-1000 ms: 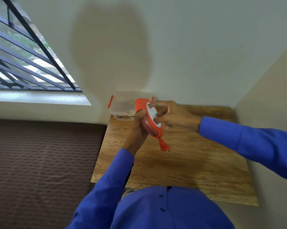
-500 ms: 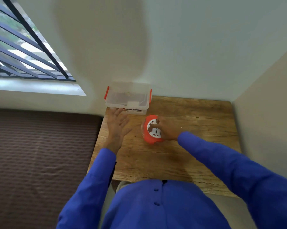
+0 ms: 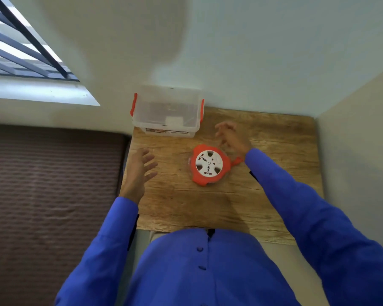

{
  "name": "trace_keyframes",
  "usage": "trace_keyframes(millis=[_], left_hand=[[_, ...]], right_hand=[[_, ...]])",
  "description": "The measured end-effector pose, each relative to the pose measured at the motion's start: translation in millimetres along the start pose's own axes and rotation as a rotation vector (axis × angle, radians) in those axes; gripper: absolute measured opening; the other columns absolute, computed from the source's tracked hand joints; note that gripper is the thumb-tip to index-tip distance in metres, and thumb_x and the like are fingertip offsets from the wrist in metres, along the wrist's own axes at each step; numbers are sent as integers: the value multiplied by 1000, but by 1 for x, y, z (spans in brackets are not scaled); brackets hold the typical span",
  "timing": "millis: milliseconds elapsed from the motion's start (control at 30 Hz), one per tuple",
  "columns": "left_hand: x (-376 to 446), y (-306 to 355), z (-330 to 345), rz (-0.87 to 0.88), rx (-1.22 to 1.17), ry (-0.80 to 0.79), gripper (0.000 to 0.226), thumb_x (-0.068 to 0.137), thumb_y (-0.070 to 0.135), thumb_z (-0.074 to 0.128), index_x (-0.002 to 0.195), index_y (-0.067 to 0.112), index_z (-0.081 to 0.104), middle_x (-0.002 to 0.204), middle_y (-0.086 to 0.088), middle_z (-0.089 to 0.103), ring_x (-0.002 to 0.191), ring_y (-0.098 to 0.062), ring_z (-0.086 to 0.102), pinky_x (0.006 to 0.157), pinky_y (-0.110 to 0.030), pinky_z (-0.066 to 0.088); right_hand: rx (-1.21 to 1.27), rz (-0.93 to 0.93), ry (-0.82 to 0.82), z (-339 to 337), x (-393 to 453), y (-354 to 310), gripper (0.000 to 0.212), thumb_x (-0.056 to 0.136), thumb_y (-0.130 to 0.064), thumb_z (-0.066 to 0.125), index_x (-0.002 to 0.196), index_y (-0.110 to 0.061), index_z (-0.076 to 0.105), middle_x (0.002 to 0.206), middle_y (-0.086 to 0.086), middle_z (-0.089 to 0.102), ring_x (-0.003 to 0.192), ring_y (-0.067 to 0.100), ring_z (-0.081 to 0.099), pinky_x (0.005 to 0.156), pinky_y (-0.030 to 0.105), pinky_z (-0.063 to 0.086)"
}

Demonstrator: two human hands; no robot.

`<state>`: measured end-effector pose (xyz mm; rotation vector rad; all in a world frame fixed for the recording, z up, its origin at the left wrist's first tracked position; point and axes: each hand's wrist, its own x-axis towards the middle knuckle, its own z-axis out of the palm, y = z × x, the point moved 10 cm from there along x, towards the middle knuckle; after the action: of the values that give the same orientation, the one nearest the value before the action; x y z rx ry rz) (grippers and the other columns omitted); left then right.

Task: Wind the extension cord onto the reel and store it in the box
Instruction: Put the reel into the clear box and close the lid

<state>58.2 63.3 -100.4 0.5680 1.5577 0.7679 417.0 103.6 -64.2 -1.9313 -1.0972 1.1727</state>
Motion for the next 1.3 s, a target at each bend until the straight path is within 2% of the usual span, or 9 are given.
trace_keyframes(millis=[133, 300, 433, 600, 700, 867, 1033, 1167, 1300], left_hand=[[25, 35, 2, 142, 129, 56, 14, 109, 39, 61, 121, 32, 65, 129, 2, 71, 122, -24, 71, 91, -39, 59], [60, 107, 5, 391, 400, 172, 54, 104, 27, 70, 153, 10, 51, 147, -11, 57, 130, -25, 61, 109, -42, 56], [102, 130, 7, 373, 609, 145, 50, 115, 29, 55, 159, 8, 48, 154, -18, 53, 136, -32, 57, 114, -45, 51], [144, 134, 5, 356, 639, 104, 36, 120, 38, 44, 132, 9, 60, 101, 1, 65, 97, -26, 67, 82, -38, 53], [160, 126, 6, 292, 550, 64, 34, 120, 45, 38, 116, 16, 53, 95, 7, 56, 83, -12, 57, 72, -33, 48], [179, 120, -1, 210, 441, 5, 47, 116, 53, 42, 119, 11, 62, 113, -8, 67, 99, -19, 63, 89, -42, 57], [190, 119, -10, 200, 448, 34, 35, 116, 47, 45, 93, 27, 62, 93, 5, 64, 84, -11, 61, 77, -28, 53], [201, 107, -16, 44, 401, 57, 35, 117, 39, 49, 100, 16, 70, 96, -2, 68, 90, -18, 64, 87, -35, 57], [188, 122, -18, 179, 410, 163, 25, 116, 40, 50, 125, 17, 59, 107, 7, 64, 95, -10, 65, 75, -22, 55]], right_hand=[[139, 151, 14, 16, 25, -19, 34, 107, -45, 61, 130, -22, 69, 119, 7, 78, 95, 17, 74, 78, 28, 63], [42, 99, 50, 52, 55, -49, 35, 108, -30, 61, 136, -10, 67, 120, 5, 77, 108, 24, 74, 96, 41, 61], [-50, -7, 276, 55, 62, -57, 20, 107, -13, 57, 94, -12, 71, 75, -8, 65, 65, -6, 58, 62, 10, 41], [131, 185, 417, 63, 71, -21, 30, 109, -10, 48, 90, 0, 68, 68, -4, 52, 60, 5, 46, 56, 23, 42], [370, 362, 335, 76, 75, 9, 27, 114, -29, 47, 102, -14, 67, 80, -6, 62, 68, 7, 56, 59, 16, 49], [615, 365, 167, 97, 85, 10, 32, 111, -45, 52, 108, -25, 77, 92, -7, 81, 81, 8, 77, 66, 27, 61], [819, 286, 158, 98, 86, -1, 36, 113, -34, 55, 123, -5, 74, 91, 1, 77, 84, 17, 73, 88, 41, 61], [930, 304, 67, 100, 89, -7, 27, 111, -32, 58, 110, -9, 72, 82, 0, 70, 79, 17, 68, 95, 46, 55], [782, 283, -20, 95, 91, 5, 20, 108, -35, 63, 103, -17, 72, 81, -8, 75, 78, 11, 73, 85, 39, 58]])
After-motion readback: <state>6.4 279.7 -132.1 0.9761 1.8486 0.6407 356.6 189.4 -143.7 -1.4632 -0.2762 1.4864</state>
